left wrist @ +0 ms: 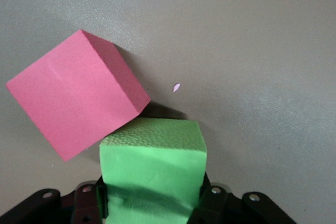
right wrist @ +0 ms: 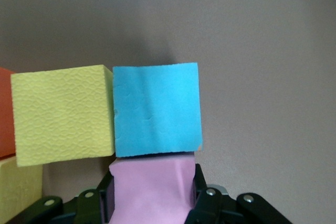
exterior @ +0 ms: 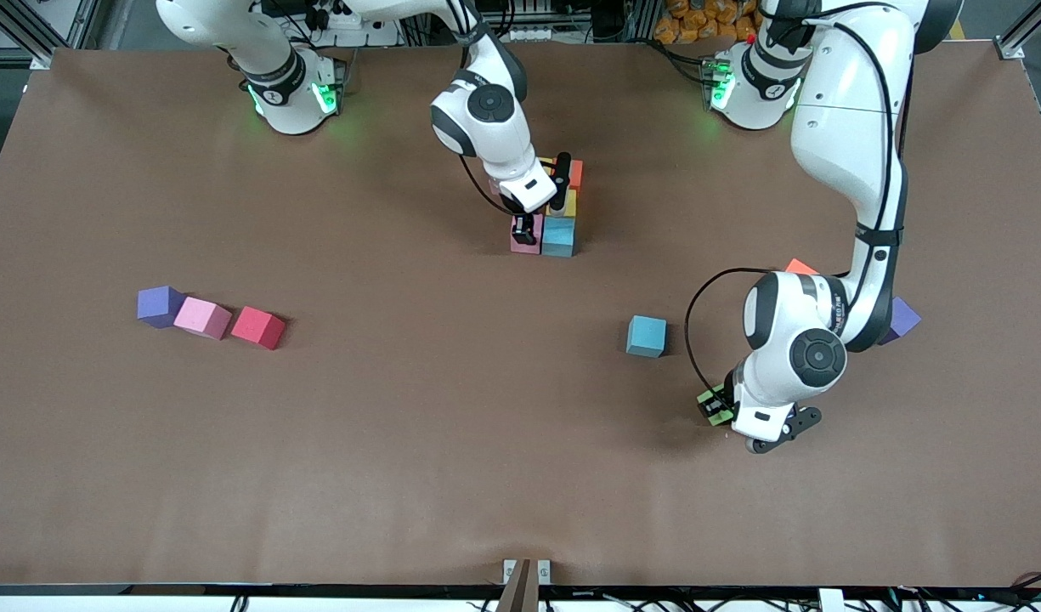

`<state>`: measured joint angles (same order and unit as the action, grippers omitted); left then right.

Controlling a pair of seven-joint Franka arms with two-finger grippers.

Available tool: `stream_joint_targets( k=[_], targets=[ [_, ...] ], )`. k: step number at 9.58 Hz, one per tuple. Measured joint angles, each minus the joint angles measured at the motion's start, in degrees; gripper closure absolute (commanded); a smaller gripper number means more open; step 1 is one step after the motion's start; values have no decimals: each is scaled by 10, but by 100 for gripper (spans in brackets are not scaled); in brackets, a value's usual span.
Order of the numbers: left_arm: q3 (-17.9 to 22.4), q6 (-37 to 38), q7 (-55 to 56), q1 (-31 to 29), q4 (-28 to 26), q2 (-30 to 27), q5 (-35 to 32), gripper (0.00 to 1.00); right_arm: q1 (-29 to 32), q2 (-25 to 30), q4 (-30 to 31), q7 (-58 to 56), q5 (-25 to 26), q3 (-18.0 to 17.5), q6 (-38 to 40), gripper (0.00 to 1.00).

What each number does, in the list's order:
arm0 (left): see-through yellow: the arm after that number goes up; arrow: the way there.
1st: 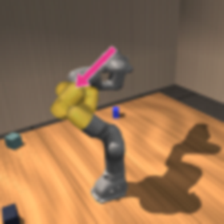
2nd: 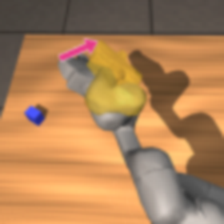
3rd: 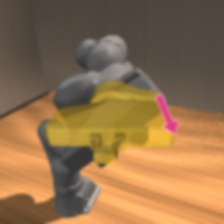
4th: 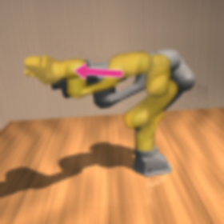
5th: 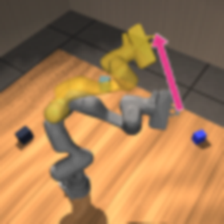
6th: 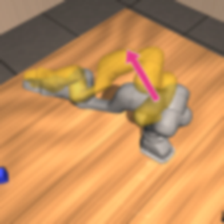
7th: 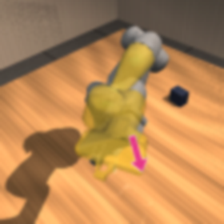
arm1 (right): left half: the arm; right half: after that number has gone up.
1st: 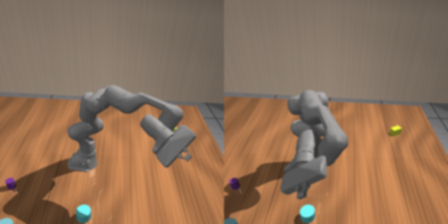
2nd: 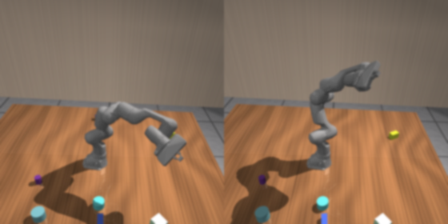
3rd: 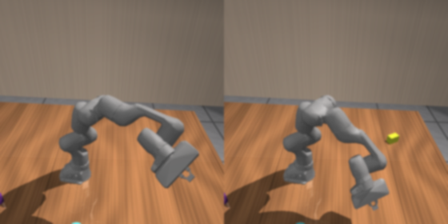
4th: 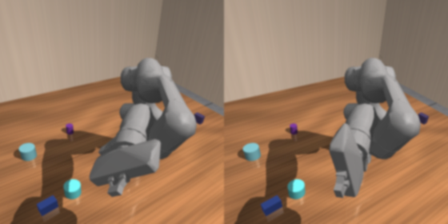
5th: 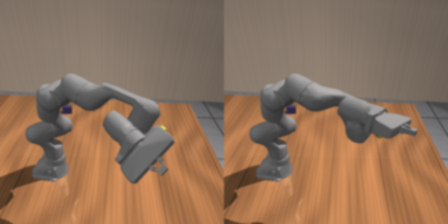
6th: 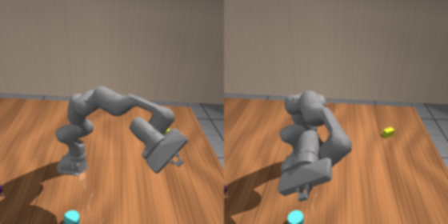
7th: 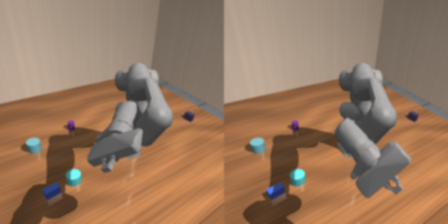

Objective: Form number 2 with 11 blocks

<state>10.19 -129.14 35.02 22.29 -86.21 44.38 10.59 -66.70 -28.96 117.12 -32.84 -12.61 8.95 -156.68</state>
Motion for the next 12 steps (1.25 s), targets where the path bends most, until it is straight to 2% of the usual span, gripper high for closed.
stream_joint_targets(
  k=[1,2,3,4,5,9,12],
  targets=[
    [0,0,0,0,0,0,0,100,0,-2,-2,1,-6,0,0,87],
    [0,0,-1,0,0,0,0,100,0,-3,-4,1,-12,0,0,68],
    [0,0,-1,0,0,0,0,100,0,-4,-6,1,-17,0,0,46],
    [0,0,-1,0,0,0,0,100,0,-5,-7,1,-19,0,0,7],
    [0,0,-1,1,0,0,0,100,0,-5,-7,1,-19,0,0,0],
    [1,0,-7,1,5,-4,0,100,-1,-27,-15,7,-28,0,-8,0],
    [1,6,-54,1,6,-30,0,100,-1,-22,-25,7,-30,2,10,0]
  ],
)
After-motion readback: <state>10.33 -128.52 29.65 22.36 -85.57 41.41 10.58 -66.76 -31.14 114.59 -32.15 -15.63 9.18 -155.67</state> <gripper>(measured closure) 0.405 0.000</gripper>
